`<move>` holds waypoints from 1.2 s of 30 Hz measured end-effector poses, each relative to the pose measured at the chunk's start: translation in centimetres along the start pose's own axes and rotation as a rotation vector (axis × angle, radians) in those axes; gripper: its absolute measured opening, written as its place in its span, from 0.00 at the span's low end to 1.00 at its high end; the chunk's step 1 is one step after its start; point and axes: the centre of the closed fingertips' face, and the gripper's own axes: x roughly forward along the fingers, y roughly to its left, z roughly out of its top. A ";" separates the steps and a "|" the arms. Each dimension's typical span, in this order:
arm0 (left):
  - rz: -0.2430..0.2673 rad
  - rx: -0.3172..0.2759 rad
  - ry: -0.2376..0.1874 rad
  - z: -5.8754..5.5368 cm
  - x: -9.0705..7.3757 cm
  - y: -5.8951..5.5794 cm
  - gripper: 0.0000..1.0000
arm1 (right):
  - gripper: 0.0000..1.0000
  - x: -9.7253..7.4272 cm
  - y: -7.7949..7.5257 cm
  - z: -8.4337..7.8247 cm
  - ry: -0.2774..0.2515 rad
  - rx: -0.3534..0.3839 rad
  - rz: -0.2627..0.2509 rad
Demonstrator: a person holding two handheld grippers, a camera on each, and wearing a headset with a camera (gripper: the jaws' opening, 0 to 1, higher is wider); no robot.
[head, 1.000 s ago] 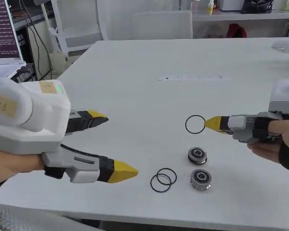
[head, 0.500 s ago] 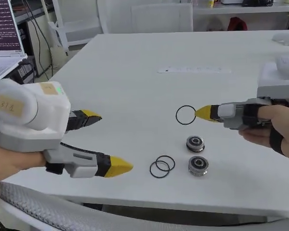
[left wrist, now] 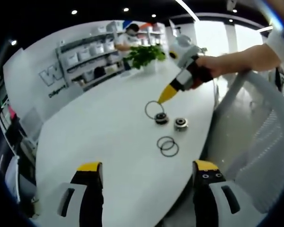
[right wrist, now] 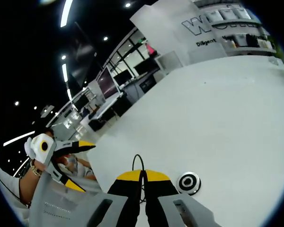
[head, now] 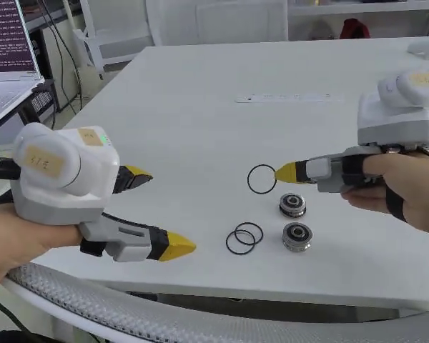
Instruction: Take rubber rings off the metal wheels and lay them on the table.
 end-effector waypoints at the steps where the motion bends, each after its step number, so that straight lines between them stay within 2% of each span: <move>1: 0.004 -0.004 -0.002 0.0 0.0 0.1 0.79 | 0.00 0.2 0.1 -0.1 0.005 -0.002 0.001; 5: 0.010 0.005 -0.004 0.0 -0.1 0.0 0.77 | 0.00 1.0 1.1 -1.1 0.043 -0.025 0.020; 8: -0.001 0.018 0.015 -0.3 0.0 -0.3 0.77 | 0.00 1.3 1.2 -2.1 0.080 -0.051 0.014; 11: -0.003 0.028 0.026 -0.5 0.1 -0.4 0.77 | 0.00 1.6 1.0 -3.2 0.121 -0.071 0.004; 17: -0.003 0.032 0.040 -0.9 0.1 -0.3 0.76 | 0.00 1.9 0.9 -4.0 0.145 -0.065 -0.002; 25: -0.001 0.047 0.066 -1.4 0.2 -0.3 0.74 | 0.00 2.4 0.3 -5.8 0.209 -0.072 -0.013; 36: -0.002 0.053 0.082 -1.6 0.2 -0.3 0.74 | 0.00 2.6 -0.6 -7.6 0.285 -0.123 -0.043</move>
